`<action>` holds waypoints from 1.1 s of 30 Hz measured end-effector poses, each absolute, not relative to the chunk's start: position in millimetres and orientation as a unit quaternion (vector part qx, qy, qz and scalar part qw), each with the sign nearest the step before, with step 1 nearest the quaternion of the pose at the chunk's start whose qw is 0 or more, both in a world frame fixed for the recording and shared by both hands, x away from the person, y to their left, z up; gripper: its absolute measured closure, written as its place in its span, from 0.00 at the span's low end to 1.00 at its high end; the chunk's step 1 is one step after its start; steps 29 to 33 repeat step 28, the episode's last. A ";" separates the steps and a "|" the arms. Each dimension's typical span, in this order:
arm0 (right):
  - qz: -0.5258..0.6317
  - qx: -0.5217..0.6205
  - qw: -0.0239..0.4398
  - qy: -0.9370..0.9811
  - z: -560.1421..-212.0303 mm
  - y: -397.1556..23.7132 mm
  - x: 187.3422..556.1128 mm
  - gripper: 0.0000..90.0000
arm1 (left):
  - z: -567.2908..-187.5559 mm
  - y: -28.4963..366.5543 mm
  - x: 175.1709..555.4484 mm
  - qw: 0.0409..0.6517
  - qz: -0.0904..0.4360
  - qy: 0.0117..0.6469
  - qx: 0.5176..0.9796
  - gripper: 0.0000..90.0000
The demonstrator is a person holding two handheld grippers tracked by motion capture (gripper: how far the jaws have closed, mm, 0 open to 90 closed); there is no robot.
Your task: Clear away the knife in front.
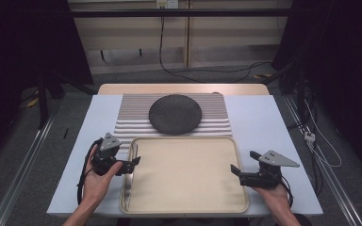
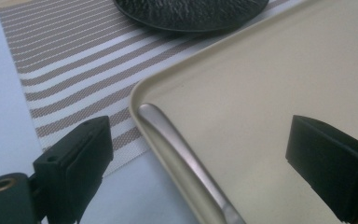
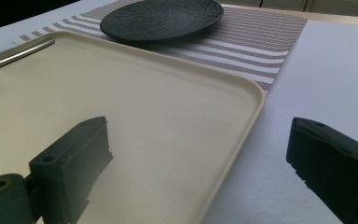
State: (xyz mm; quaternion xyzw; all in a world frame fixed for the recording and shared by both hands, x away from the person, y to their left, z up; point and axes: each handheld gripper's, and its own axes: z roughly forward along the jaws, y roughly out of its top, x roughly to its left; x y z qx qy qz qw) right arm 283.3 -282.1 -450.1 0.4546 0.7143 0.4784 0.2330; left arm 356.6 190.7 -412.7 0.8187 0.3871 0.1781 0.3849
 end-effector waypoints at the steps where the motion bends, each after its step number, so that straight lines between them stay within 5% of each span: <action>1: 0.478 0.455 0.233 0.714 -450.1 -282.3 283.2 0.07 | -413.8 192.3 355.6 0.385 0.187 0.394 0.814 0.08; 33: 0.475 0.464 0.237 0.709 -450.3 -286.7 280.0 0.07 | -431.5 227.2 329.7 0.408 0.208 0.432 0.777 0.09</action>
